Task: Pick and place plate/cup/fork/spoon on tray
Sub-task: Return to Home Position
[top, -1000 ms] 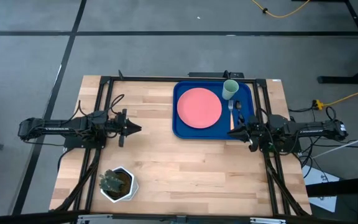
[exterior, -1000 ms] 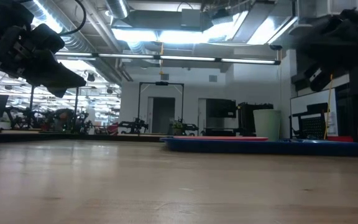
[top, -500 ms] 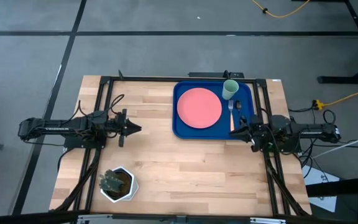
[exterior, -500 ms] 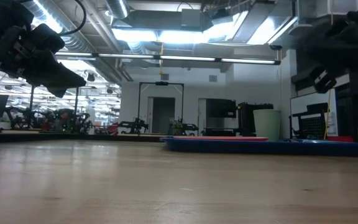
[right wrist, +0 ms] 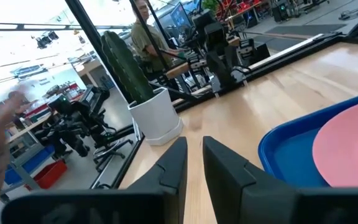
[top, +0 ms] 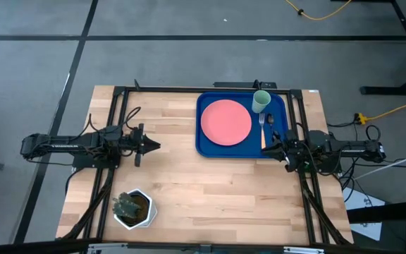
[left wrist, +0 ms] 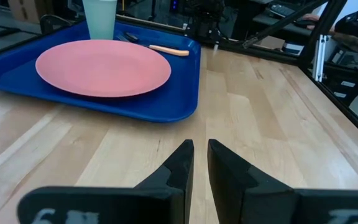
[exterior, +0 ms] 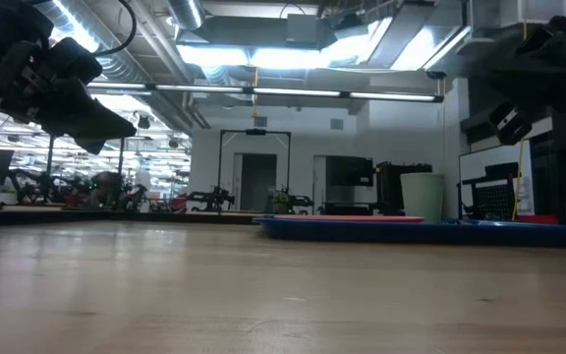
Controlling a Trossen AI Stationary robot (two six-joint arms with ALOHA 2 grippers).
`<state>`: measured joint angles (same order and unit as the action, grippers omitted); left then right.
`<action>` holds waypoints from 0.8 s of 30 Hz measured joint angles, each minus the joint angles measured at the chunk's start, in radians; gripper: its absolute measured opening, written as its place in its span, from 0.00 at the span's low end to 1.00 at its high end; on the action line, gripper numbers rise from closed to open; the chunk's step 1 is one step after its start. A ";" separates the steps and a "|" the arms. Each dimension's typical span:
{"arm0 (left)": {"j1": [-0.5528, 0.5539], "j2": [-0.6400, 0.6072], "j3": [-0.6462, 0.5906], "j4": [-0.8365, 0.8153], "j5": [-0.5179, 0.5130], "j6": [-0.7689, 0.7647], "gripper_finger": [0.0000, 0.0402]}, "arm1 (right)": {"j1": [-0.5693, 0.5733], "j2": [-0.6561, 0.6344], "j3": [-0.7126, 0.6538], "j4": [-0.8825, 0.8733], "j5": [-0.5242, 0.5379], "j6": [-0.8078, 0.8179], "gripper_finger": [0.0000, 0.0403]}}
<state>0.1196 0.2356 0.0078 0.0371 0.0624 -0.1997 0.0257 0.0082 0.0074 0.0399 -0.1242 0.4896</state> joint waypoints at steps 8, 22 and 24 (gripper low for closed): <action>0.000 0.000 0.000 0.000 0.000 0.000 0.10 | 0.000 0.000 0.000 0.000 0.000 0.000 0.14; 0.001 -0.034 0.000 0.015 -0.110 0.202 0.10 | 0.000 0.000 0.000 0.000 0.000 0.000 0.14; 0.001 -0.034 0.000 0.017 -0.111 0.216 0.10 | 0.000 0.000 0.000 0.000 0.000 0.000 0.14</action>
<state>0.1203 0.2016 0.0082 0.0540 -0.0490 0.0164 0.0257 0.0086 0.0074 0.0399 -0.1242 0.4896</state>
